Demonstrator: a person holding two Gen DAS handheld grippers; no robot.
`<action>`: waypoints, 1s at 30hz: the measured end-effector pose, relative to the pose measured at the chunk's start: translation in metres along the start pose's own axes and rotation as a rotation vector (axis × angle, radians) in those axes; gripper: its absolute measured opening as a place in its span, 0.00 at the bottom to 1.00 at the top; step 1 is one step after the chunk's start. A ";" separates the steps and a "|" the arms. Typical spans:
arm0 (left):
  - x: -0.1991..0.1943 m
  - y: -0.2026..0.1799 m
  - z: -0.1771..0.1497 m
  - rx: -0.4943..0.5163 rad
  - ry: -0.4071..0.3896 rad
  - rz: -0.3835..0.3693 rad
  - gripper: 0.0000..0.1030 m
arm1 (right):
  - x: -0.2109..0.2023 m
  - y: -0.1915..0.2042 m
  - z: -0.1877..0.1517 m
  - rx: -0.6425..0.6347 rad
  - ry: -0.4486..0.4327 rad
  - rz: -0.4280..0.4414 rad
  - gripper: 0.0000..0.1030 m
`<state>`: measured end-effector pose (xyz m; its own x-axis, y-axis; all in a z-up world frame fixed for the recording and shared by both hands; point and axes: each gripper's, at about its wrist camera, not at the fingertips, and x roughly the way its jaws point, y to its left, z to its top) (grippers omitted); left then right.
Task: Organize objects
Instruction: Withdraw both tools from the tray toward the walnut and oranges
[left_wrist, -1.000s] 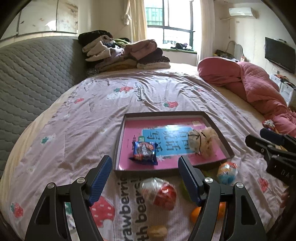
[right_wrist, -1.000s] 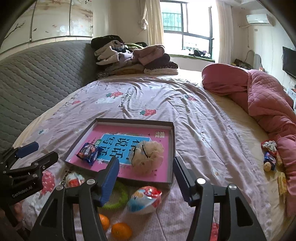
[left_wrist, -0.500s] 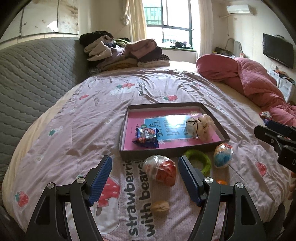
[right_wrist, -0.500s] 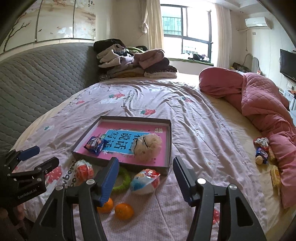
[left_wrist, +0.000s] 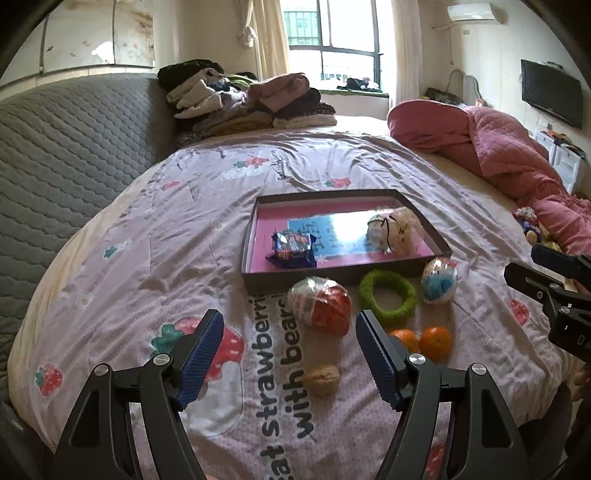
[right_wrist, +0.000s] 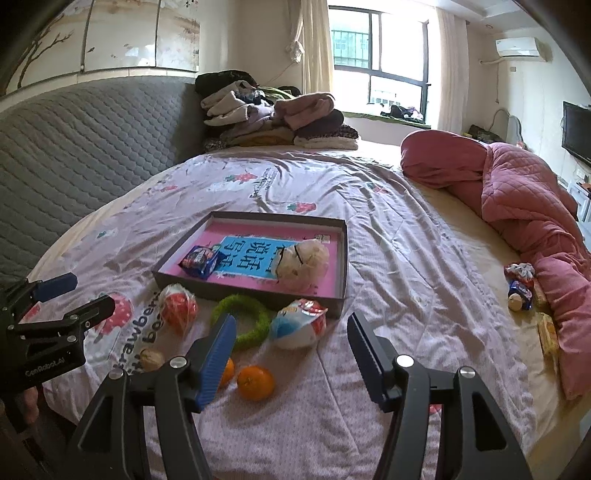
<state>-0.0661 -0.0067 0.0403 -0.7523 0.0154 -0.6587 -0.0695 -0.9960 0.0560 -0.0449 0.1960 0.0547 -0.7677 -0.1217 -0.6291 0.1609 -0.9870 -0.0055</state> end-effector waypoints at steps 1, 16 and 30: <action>0.000 0.000 -0.003 0.002 0.004 0.001 0.73 | 0.000 0.001 -0.003 -0.003 0.003 0.000 0.60; 0.017 -0.002 -0.032 0.007 0.068 -0.011 0.73 | 0.012 0.004 -0.038 -0.032 0.059 0.008 0.61; 0.033 -0.009 -0.055 0.026 0.128 -0.031 0.73 | 0.033 0.013 -0.063 -0.060 0.124 0.023 0.61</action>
<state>-0.0546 -0.0017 -0.0233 -0.6601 0.0337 -0.7504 -0.1099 -0.9926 0.0521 -0.0289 0.1856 -0.0150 -0.6812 -0.1267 -0.7211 0.2173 -0.9755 -0.0339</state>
